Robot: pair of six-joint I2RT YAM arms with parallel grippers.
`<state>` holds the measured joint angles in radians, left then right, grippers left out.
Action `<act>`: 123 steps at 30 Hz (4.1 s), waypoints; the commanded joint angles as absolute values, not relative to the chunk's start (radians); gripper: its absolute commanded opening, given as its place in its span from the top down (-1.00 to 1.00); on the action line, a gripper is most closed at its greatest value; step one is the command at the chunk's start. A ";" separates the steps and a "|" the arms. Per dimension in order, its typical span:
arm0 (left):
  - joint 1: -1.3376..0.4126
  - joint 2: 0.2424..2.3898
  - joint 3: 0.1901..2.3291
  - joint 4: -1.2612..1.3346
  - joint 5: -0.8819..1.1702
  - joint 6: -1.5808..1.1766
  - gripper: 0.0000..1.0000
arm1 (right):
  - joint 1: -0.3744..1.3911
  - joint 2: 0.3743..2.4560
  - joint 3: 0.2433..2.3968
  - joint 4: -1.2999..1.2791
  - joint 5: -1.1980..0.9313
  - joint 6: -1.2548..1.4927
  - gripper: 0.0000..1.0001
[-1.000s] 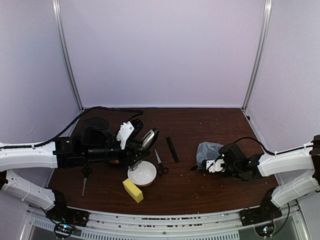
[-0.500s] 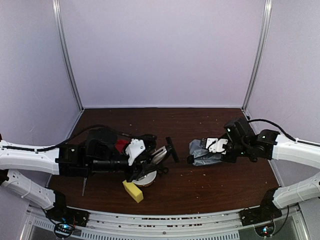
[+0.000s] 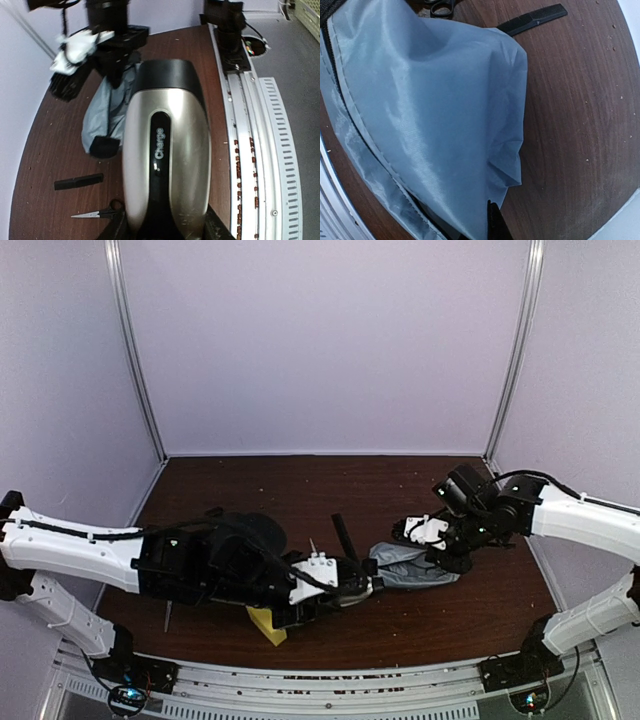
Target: Sort the hair-cutting tools
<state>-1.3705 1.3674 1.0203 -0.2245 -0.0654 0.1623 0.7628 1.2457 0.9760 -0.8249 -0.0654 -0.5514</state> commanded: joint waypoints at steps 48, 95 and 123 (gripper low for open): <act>-1.463 2.013 1.388 0.370 -0.162 0.700 1.00 | 0.778 1.377 1.091 -1.038 -0.568 -0.620 1.00; -1.411 2.181 1.279 0.359 -0.459 0.313 0.83 | 0.656 1.506 1.082 -0.976 -0.531 -0.551 0.34; -1.413 2.189 1.442 0.099 -0.144 0.459 -0.12 | 0.520 1.386 0.903 -0.951 -0.423 -0.574 0.07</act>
